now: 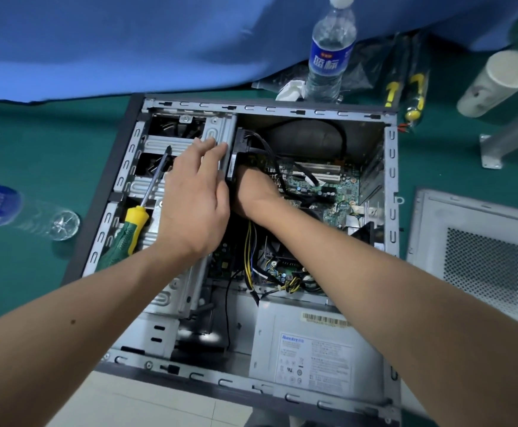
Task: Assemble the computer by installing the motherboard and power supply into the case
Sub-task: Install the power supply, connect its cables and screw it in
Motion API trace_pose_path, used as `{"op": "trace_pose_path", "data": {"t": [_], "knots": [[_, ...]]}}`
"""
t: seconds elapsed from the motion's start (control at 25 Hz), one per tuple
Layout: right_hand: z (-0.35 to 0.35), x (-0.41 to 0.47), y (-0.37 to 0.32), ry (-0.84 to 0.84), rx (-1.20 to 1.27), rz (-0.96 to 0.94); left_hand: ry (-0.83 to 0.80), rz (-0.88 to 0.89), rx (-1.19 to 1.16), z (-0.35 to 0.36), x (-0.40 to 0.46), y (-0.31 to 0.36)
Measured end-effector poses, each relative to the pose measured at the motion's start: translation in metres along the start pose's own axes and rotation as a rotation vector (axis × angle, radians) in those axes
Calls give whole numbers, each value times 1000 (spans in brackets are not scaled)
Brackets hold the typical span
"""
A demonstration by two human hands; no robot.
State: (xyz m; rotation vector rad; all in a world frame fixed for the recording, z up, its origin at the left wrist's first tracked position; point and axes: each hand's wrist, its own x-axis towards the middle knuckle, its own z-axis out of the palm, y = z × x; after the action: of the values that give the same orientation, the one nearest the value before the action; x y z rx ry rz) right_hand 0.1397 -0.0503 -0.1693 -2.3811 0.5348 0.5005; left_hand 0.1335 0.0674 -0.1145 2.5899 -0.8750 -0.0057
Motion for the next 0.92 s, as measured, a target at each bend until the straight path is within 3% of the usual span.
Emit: {"op": "trace_pose_path", "data": {"t": [0.28, 0.44, 0.6, 0.72, 0.92], "knots": [[-12, -73, 16, -49, -300, -234, -10, 1, 15, 1, -1, 2], [-41, -123, 36, 72, -157, -302, -11, 10, 21, 0, -2, 6], [-83, -141, 68, 537, -256, -99, -47, -30, 14, -4, 1, 12], [-89, -141, 82, 424, -342, 95, -74, -38, -2, -8, 3, 17], [-83, -135, 80, 437, -339, 62, -112, -59, -8, -13, 2, 16]]}}
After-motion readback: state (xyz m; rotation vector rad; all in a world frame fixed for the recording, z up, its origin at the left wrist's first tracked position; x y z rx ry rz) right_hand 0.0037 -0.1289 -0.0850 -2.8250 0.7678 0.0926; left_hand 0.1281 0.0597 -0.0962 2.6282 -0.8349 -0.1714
